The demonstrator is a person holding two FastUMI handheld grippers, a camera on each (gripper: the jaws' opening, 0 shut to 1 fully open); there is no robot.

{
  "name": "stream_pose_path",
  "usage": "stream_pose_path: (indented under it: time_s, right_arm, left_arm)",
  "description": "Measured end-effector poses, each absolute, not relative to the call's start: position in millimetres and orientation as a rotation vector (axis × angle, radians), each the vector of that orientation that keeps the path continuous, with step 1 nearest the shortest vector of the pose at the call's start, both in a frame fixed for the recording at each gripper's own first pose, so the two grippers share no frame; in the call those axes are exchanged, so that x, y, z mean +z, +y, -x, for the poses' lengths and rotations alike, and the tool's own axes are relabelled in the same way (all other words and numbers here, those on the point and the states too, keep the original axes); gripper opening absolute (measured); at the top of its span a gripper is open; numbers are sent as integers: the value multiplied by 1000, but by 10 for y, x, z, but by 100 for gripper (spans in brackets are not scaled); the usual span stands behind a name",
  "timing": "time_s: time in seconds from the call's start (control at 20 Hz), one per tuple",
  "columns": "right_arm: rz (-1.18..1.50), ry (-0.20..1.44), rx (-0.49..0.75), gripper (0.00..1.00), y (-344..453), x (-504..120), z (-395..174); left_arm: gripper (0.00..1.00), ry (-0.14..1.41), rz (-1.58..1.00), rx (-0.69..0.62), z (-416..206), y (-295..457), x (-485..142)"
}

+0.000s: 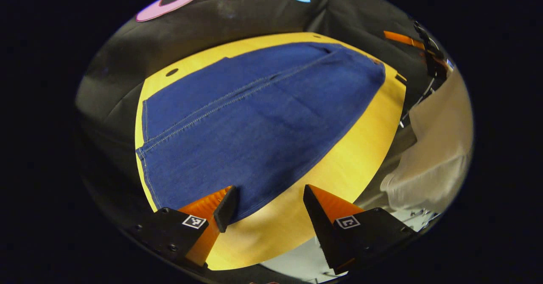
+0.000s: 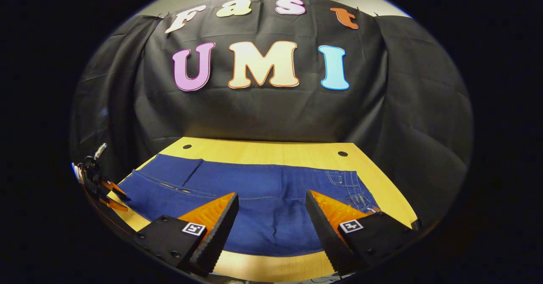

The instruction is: Grasp the waist and the cuffs of the jeans and fold them to make the two legs overlap; first hold the waist and fold one-third of the jeans toward the cuffs, then hold the cuffs and fold the remaining one-third in the same direction to finish folding.

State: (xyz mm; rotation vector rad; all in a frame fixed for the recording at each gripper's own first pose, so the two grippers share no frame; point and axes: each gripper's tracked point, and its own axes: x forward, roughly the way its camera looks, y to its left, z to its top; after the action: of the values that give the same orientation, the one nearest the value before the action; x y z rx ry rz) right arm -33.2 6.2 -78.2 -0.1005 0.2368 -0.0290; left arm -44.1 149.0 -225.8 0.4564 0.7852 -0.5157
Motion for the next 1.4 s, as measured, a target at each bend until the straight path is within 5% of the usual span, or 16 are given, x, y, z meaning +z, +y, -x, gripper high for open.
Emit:
stream_pose_path:
  time_s: [1.05,1.15,1.4]
  right_arm:
    - [163,336,18,99,-186,-1071,-12]
    - [166,360,36,99,-210,-1156,-9]
    - [184,446,94,99,-300,-1387,45]
  left_arm:
    - [85,956,-613,-580,431,1671,-2394]
    - [77,958,-613,-572,426,1651,-2394]
    - [21,957,-649,-567,485,1561,-2410]
